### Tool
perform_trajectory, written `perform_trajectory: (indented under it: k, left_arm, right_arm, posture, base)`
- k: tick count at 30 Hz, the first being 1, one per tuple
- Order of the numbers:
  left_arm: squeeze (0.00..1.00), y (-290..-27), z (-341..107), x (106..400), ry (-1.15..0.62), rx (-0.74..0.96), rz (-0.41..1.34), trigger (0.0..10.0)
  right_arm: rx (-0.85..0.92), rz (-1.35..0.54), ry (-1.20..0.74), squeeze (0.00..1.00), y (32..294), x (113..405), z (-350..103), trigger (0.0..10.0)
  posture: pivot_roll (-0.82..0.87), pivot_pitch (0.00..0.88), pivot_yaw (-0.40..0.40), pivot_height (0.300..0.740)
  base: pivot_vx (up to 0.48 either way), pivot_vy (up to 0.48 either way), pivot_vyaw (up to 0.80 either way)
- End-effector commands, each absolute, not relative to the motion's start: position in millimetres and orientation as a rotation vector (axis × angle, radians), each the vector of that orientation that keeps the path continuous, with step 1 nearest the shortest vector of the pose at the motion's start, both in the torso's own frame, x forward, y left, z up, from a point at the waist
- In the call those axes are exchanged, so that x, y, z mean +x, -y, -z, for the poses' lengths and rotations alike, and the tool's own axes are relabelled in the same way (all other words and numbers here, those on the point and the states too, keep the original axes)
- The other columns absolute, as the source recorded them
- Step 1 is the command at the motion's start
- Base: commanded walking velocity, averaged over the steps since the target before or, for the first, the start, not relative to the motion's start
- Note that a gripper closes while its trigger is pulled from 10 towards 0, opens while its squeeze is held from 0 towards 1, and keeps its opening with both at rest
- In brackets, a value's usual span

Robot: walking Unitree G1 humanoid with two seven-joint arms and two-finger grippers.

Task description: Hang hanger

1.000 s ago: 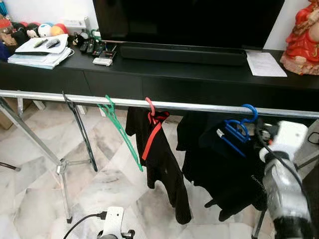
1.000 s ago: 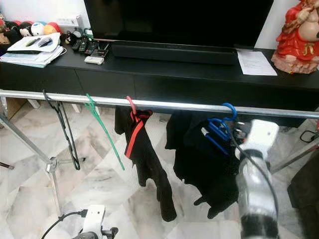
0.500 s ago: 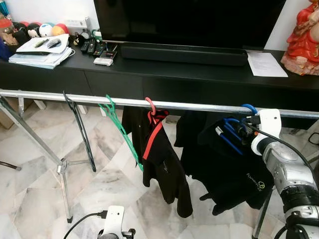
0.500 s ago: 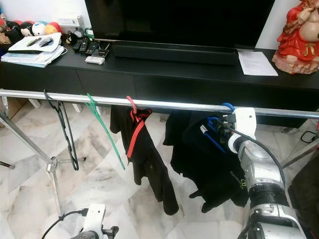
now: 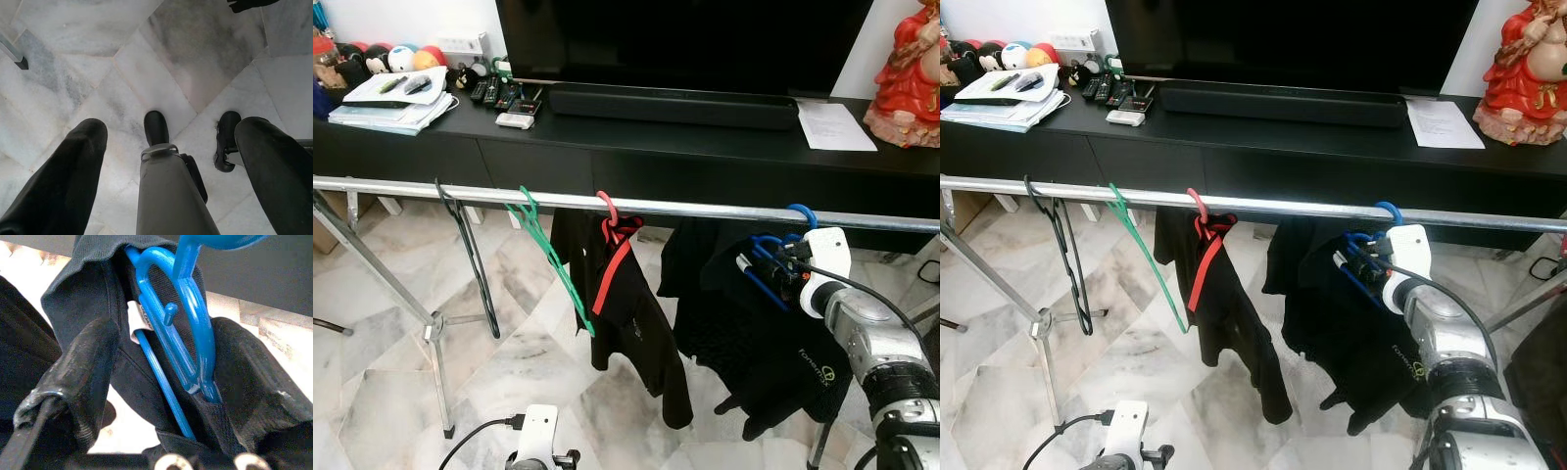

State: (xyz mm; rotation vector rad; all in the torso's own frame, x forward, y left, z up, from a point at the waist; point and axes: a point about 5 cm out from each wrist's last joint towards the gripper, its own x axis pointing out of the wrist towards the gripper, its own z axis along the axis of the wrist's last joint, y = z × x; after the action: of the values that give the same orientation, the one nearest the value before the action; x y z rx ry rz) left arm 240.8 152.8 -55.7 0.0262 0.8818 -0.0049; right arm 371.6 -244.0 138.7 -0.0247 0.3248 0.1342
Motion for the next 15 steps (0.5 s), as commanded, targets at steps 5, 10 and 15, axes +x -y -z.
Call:
perform_trajectory:
  k: [5,10,15]
  left_arm:
    - [0.0,-152.9,61.4,232.4,-0.918,0.017,-0.003,10.0]
    - [0.0,-152.9,61.5,232.3,-0.918,0.015,-0.003,10.0]
    - [0.0,-152.8,61.4,232.4,-0.917,0.012,-0.005,10.0]
  right_arm:
    - [-0.002,-0.144,-0.314,0.0,238.6,375.4,-139.8,0.0]
    - [0.007,-0.164,-0.316,0.0,230.2,377.1,-136.0,0.0]
    - [0.02,-0.164,-0.323,0.0,226.5,376.8,-131.4,0.0]
  posture:
    - [0.05,0.191,-0.031,0.74]
    - [0.05,0.191,-0.03,0.74]
    - [0.06,0.192,-0.031,0.74]
  base:
    - [0.0,0.0,0.0]
    - [0.0,0.0,0.0]
    - [0.0,0.0,0.0]
